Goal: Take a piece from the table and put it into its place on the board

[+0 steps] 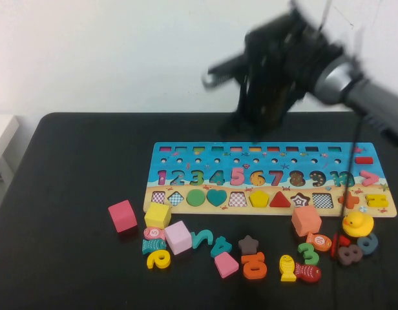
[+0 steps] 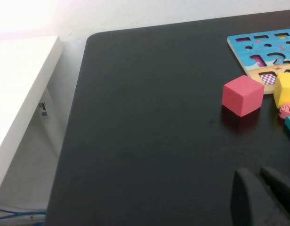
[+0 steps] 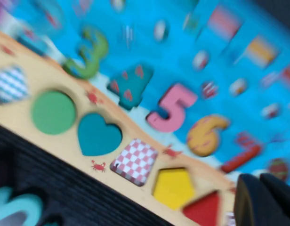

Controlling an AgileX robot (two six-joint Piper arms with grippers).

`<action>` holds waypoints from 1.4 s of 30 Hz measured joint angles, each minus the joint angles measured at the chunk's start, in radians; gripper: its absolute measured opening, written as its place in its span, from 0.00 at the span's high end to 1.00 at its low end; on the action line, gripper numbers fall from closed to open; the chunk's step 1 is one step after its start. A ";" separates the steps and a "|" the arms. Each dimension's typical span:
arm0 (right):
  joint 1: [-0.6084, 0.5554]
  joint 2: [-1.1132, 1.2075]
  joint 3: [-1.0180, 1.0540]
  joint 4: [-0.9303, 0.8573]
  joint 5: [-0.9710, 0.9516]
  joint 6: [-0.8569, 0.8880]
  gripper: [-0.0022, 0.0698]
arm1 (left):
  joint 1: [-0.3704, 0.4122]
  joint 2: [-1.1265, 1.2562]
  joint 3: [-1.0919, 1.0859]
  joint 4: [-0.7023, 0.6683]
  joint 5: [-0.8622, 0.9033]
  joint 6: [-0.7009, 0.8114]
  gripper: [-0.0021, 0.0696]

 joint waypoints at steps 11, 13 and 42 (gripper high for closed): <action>0.000 -0.411 -0.005 -0.087 0.005 -0.084 0.94 | 0.000 0.000 0.000 0.000 0.000 0.000 0.97; 0.000 -0.460 -0.005 -0.092 0.005 -0.084 0.94 | 0.000 0.000 0.000 0.000 0.000 0.000 0.97; 0.089 -1.443 1.277 0.120 -0.350 -0.040 0.94 | 0.000 0.000 0.000 0.000 0.000 0.002 0.97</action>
